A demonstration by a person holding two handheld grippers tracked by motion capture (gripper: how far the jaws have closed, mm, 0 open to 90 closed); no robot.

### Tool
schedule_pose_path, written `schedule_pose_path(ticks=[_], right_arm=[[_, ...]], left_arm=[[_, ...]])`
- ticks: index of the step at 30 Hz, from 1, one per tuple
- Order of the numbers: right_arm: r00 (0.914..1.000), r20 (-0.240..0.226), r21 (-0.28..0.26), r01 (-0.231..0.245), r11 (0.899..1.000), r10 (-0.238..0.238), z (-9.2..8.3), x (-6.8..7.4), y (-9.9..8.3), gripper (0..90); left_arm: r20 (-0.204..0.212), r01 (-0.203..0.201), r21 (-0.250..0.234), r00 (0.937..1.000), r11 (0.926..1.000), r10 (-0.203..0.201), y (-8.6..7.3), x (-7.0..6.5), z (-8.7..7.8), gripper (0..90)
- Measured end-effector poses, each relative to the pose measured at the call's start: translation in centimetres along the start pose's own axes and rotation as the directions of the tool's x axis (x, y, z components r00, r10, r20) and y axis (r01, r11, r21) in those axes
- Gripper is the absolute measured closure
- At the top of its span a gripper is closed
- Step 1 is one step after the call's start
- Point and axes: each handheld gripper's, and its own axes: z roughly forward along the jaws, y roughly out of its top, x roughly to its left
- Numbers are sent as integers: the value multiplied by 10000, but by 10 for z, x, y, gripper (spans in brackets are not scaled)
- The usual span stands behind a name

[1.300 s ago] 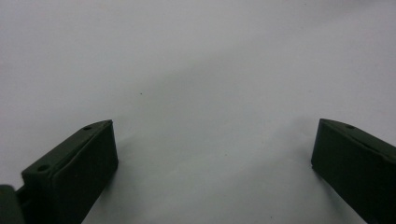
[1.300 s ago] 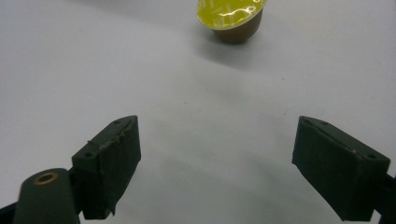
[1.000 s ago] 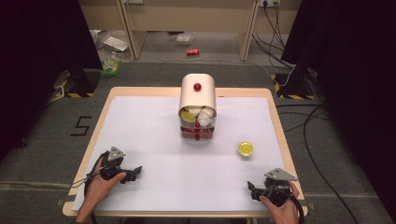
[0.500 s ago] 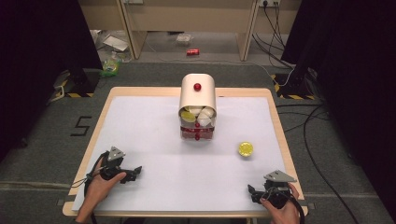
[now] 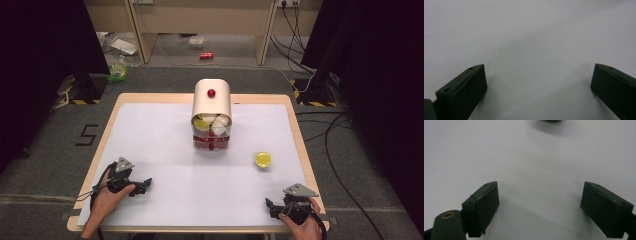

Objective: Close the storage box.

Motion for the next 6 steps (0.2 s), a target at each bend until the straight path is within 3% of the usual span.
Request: schedule_pose_path(ticks=[6], right_arm=[[10000, -28, -8, 15, 10000, -15, 0, 0, -1, 155]], left_arm=[[-2, 1, 0, 10000, 10000, -1, 0, 0, 0, 0]])
